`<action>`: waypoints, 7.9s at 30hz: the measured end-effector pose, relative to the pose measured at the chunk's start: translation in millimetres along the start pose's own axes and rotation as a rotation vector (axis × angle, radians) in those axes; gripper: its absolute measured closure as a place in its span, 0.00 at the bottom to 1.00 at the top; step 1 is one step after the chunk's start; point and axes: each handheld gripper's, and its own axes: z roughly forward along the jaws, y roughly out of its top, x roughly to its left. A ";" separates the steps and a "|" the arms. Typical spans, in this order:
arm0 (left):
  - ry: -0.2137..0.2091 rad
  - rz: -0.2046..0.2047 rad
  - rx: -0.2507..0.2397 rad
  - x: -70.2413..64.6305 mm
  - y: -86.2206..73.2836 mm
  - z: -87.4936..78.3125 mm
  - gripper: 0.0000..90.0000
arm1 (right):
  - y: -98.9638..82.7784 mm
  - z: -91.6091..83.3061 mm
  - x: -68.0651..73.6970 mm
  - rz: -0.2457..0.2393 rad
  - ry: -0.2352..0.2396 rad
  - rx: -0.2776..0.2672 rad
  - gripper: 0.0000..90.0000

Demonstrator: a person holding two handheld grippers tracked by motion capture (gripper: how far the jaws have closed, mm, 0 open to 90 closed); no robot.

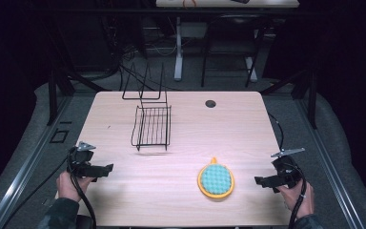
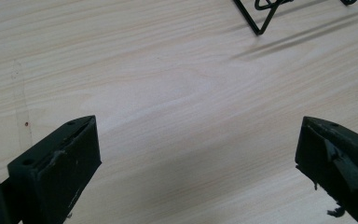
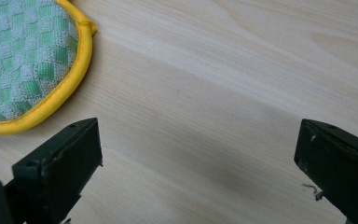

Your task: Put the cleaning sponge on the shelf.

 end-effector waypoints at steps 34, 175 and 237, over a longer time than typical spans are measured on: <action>-0.111 0.123 -0.058 -49.3 15.5 -13.6 0.00 | 1.6 1.2 2.7 -0.024 -0.003 0.023 0.02; -0.602 0.451 -0.099 -263.1 111.3 66.3 0.98 | 3.0 6.4 12.3 -0.078 -0.004 0.059 0.04; -0.412 0.217 -0.346 -119.5 116.1 -5.8 0.98 | 3.1 3.6 11.7 -0.080 0.003 0.050 0.05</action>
